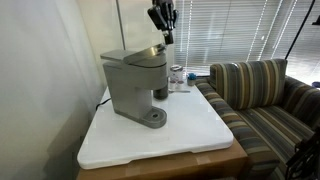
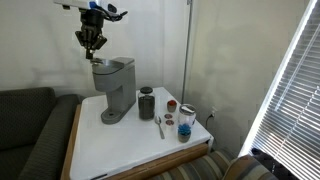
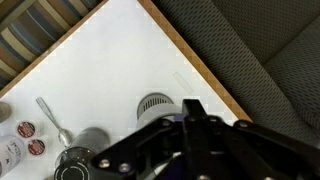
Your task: Close the coffee maker
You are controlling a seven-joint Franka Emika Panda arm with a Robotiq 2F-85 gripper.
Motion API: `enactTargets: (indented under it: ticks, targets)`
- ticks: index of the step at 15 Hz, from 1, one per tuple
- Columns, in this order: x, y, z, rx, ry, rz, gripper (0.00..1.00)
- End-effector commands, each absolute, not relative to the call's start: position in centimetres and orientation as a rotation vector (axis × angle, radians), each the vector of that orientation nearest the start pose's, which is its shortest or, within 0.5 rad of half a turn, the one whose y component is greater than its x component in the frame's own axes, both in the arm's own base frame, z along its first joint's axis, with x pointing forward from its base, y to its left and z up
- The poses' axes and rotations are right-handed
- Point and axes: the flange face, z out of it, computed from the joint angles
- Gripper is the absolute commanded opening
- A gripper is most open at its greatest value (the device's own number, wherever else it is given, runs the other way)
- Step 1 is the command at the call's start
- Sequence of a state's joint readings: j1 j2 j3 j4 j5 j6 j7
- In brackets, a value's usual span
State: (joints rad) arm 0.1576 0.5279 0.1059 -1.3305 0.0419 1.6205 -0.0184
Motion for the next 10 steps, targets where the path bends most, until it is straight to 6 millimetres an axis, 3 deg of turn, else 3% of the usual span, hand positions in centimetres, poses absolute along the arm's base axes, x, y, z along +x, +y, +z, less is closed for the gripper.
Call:
enactTargets:
  ticks: [1,10]
  targets:
    - [66.9,16.3,41.7,-3.037,-0.385,0.339,0.0]
    - [70.0,16.1,40.2,-3.034,-0.336,0.168,0.0]
